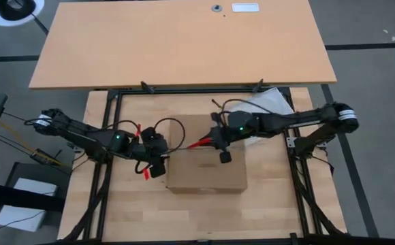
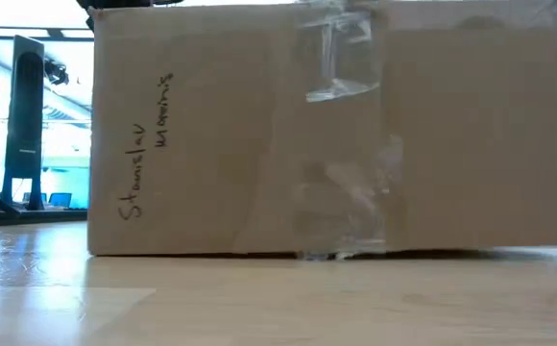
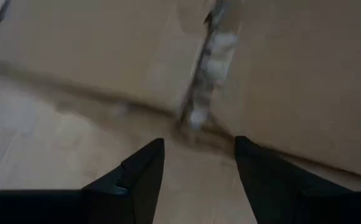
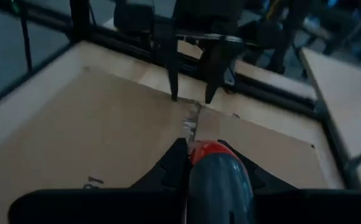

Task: Unpack boxes
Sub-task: Open the cardboard box using the red cutter

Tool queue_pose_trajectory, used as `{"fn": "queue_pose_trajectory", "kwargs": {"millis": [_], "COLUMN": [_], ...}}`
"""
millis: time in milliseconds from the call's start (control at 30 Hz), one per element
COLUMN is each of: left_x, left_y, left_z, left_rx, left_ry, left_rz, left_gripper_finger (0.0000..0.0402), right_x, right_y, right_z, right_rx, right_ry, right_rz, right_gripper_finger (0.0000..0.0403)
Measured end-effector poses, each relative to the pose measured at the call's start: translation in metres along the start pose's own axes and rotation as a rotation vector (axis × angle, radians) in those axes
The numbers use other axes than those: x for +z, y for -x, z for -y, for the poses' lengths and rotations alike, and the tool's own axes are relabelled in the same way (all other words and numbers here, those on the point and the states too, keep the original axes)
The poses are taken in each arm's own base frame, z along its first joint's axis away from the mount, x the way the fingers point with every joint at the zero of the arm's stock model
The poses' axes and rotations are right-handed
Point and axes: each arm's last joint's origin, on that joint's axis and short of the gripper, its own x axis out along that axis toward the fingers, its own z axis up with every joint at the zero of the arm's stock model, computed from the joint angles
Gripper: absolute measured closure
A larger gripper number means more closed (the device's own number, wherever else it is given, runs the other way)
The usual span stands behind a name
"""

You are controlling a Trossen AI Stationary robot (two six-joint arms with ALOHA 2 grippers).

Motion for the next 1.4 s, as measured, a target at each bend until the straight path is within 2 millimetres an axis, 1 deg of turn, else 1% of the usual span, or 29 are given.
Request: {"fn": "queue_pose_trajectory", "kwargs": {"millis": [67,100,233,300,367,467,533,600,700,833,967,1033,1100,1200,1400], "left_x": [-0.007,-0.008,-0.003,0.003,0.014,0.039,0.052,0.065,0.076,0.082,0.08,0.077,0.076,0.07,0.065], "left_y": [-0.002,-0.003,-0.002,0.0,0.009,0.024,0.029,0.03,0.016,-0.019,-0.051,-0.064,-0.068,-0.076,-0.075], "left_z": [-0.002,-0.001,0.0,0.002,0.004,0.001,-0.004,-0.01,-0.021,-0.023,-0.018,-0.017,-0.018,-0.021,-0.027], "left_rx": [0.007,0.007,0.002,-0.02,-0.045,-0.079,-0.082,-0.102,-0.122,-0.183,-0.204,-0.198,-0.186,-0.147,-0.093], "left_ry": [-0.031,-0.034,0.022,0.04,0.028,0.023,0.012,0.008,-0.026,-0.115,-0.184,-0.192,-0.194,-0.2,-0.2], "left_rz": [-0.062,-0.067,-0.029,0.01,0.059,0.191,0.26,0.34,0.356,0.277,0.181,0.126,0.097,0.022,-0.036], "left_gripper_finger": [0.0193,0.0193,0.0193,0.0193,0.0193,0.0193,0.0193,0.0193,0.0193,0.0193,0.0193,0.0193,0.0193,0.0193,0.0193], "right_x": [-0.002,-0.001,0.0,0.0,0.002,0.005,0.004,0.004,0.004,0.0,0.0,0.001,0.002,0.0,-0.007], "right_y": [0.013,0.02,0.042,0.045,0.046,0.045,0.042,0.035,0.025,0.013,0.013,0.018,0.024,0.036,0.061], "right_z": [-0.003,-0.005,-0.006,-0.006,-0.006,-0.005,-0.006,-0.007,-0.007,-0.007,-0.009,-0.011,-0.012,-0.014,-0.025], "right_rx": [0.005,0.005,-0.005,-0.005,-0.009,-0.014,-0.011,-0.013,-0.013,-0.016,-0.018,-0.021,-0.028,-0.036,-0.03], "right_ry": [-0.064,-0.095,-0.21,-0.239,-0.259,-0.31,-0.325,-0.33,-0.339,-0.377,-0.413,-0.41,-0.408,-0.428,-0.463], "right_rz": [-0.057,-0.072,-0.102,-0.108,-0.09,-0.057,-0.065,-0.055,-0.039,-0.052,-0.061,-0.07,-0.068,-0.115,-0.252], "right_gripper_finger": [0.0347,0.0347,0.0347,0.0347,0.0347,0.0347,0.0347,0.0347,0.0347,0.0347,0.0347,0.0347,0.0347,0.0347,0.0347]}}
